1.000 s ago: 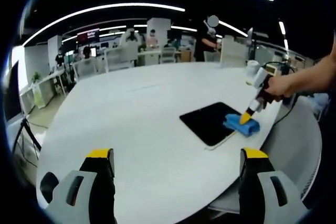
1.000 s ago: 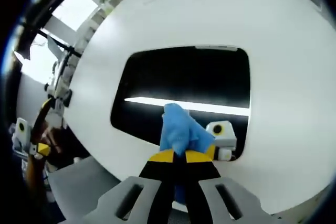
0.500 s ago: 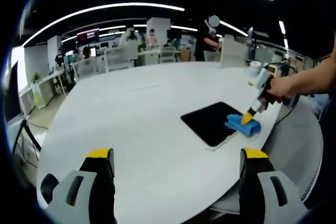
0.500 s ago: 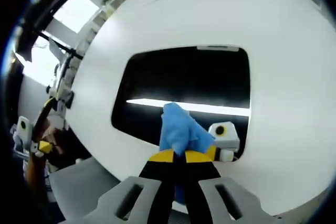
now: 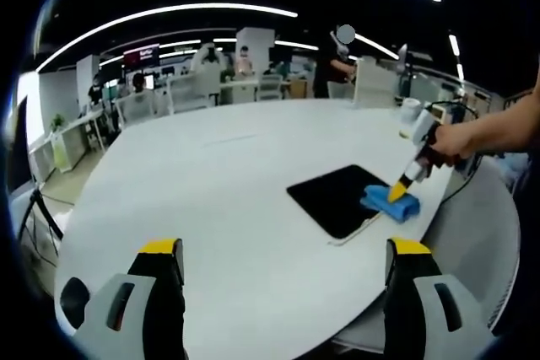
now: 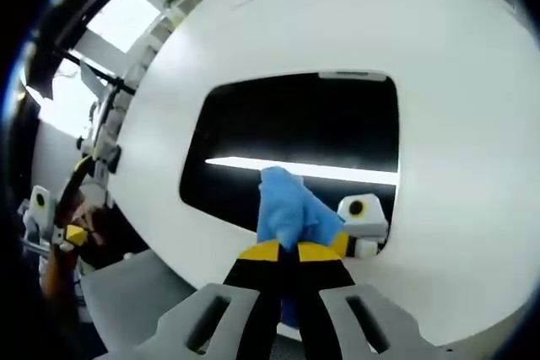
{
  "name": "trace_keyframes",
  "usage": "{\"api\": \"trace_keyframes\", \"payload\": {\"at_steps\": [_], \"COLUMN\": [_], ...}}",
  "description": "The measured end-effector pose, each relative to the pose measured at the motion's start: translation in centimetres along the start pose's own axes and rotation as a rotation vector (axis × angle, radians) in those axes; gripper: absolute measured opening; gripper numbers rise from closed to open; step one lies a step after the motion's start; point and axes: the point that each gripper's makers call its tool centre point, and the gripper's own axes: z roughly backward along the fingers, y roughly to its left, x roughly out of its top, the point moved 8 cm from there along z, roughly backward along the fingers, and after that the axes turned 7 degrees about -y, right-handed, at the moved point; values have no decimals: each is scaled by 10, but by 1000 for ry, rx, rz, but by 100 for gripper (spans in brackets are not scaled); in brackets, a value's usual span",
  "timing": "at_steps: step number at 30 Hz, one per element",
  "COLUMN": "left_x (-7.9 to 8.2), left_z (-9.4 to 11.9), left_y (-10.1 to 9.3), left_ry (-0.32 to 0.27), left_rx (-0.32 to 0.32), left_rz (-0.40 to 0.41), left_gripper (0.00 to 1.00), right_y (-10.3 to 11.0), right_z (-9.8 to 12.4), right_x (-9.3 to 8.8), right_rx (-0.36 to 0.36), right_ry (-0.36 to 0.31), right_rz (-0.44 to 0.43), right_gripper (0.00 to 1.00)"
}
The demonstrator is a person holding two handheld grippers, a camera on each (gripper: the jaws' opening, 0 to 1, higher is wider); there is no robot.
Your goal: Wipe the mirror surface with the cleaning cloth until all visible marks leave the cleaned area.
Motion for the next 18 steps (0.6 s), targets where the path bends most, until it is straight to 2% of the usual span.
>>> {"api": "trace_keyframes", "payload": {"at_steps": [18], "left_x": [-1], "left_z": [-7], "left_y": [-4], "left_ry": [-3], "left_rx": [-11], "left_rz": [11], "left_gripper": [99], "right_y": [-27], "right_z": [20], "right_x": [-6], "right_rx": [-32], "right_ry": [-3], "right_rz": [-29], "right_gripper": [0]}}
